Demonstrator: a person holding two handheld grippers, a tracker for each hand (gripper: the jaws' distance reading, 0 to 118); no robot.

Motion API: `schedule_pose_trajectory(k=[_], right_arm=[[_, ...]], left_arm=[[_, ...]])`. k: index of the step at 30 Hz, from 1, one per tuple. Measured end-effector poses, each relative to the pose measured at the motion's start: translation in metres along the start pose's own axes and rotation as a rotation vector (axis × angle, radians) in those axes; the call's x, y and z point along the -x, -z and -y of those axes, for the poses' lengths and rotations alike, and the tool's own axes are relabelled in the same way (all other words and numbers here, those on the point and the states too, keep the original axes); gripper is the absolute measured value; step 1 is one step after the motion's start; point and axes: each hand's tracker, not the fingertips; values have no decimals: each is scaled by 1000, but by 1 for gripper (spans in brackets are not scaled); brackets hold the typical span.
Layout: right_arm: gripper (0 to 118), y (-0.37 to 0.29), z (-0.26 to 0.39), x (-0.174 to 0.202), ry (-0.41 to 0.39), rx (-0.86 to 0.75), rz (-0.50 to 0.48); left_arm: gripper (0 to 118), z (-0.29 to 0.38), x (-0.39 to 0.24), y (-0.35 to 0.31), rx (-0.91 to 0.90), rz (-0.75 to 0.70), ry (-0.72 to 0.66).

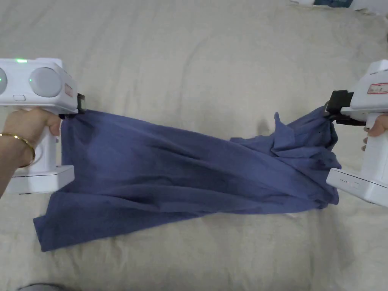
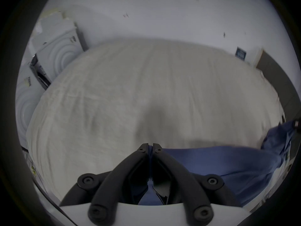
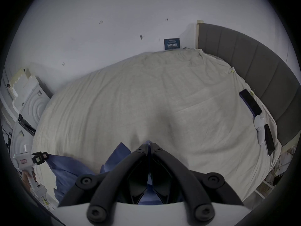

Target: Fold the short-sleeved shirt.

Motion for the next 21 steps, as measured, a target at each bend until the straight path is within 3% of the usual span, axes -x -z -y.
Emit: schedule_pose_trajectory(k=[8, 13, 21], right_arm=[[0, -94, -17, 5, -3, -173, -41], [0, -159, -26, 3, -29, -305, -14], [0, -247, -43, -33, 30, -454, 18]], left_arm=[[0, -39, 52, -118, -271, -39, -104], [0, -52, 73, -188, -413, -78, -145], [0, -55, 104, -261, -550, -105, -215]])
